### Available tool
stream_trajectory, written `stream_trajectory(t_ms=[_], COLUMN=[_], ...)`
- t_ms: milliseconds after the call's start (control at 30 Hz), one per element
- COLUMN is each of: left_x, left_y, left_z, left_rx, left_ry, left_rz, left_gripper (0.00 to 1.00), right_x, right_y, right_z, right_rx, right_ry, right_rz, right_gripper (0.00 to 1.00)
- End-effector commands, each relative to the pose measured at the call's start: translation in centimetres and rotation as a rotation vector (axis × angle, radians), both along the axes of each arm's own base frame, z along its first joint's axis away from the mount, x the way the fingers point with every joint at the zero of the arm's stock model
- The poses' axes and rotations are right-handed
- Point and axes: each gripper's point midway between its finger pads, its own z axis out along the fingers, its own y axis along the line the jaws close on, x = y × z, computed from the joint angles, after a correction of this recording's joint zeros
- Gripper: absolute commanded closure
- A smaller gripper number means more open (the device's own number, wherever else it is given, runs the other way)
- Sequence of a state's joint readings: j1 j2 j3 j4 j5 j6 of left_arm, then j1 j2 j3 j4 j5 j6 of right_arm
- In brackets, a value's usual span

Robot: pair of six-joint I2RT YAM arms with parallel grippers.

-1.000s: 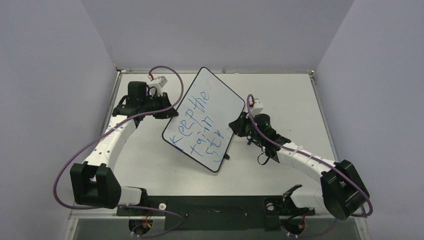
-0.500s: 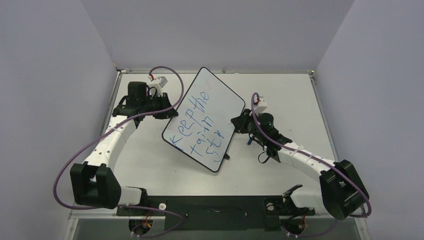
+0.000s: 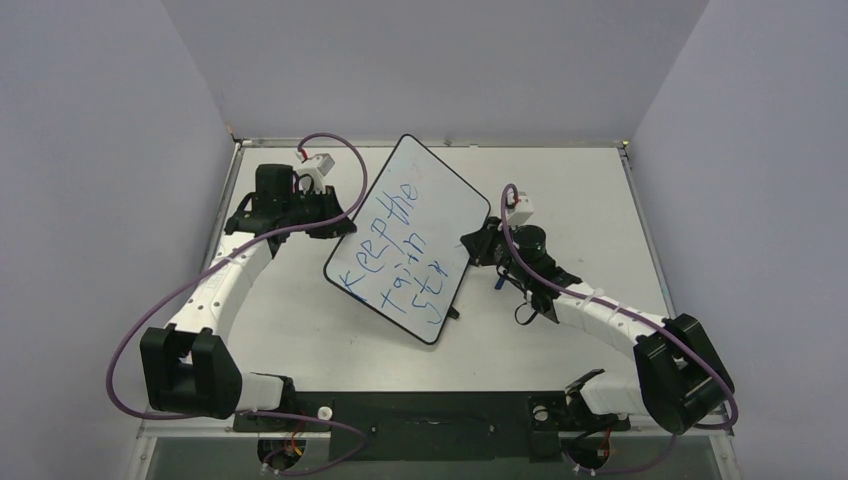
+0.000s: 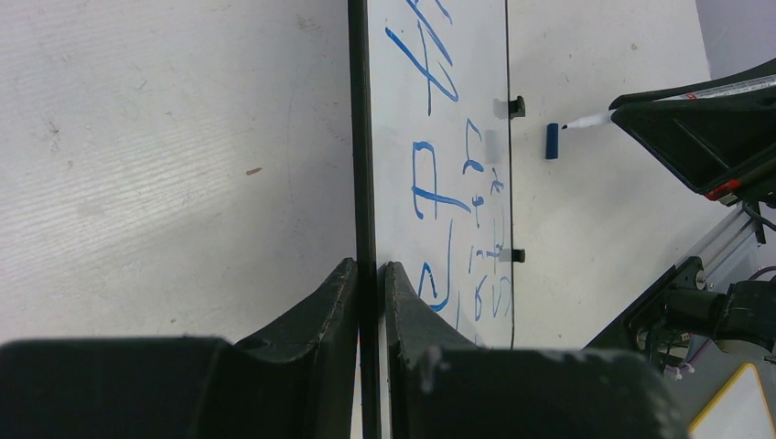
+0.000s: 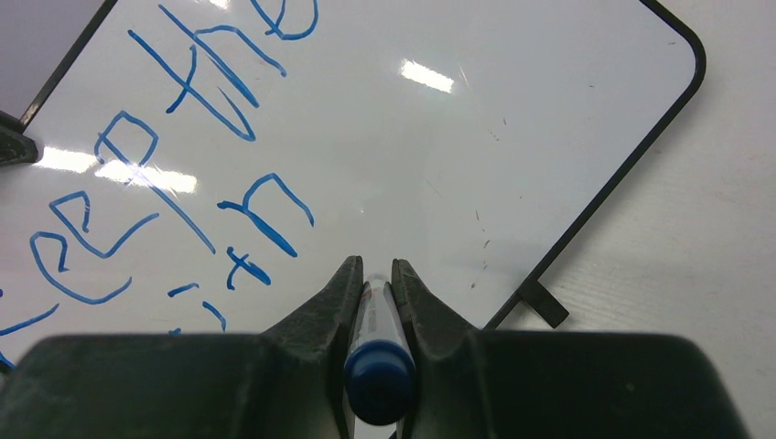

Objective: Write a sentence on the whiteboard

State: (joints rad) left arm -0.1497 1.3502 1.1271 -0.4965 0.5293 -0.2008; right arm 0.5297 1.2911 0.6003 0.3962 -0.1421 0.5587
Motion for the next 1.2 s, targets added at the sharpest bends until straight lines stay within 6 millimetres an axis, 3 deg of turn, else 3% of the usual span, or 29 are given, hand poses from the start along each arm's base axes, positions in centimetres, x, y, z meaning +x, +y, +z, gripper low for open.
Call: stream_trajectory(t_ms=[0,1167], left_x=[-0.55,-0.76], left_y=[-1.01,-1.14], left_z=[0.71,0.69], left_rx=[-0.008,-0.009], left_ry=[-0.056,-0.071], left_rz=[-0.069,-0.057], left_gripper=[1.00,1.00], right_x=[0.80,0.93], right_y=[0.37,1.04], right_z=[2.24,1.47], right_rx=[0.045,0.082], right_ry=[-0.084,-0.100], right_rz=[0.010,0.042], right_gripper=[1.00,1.00])
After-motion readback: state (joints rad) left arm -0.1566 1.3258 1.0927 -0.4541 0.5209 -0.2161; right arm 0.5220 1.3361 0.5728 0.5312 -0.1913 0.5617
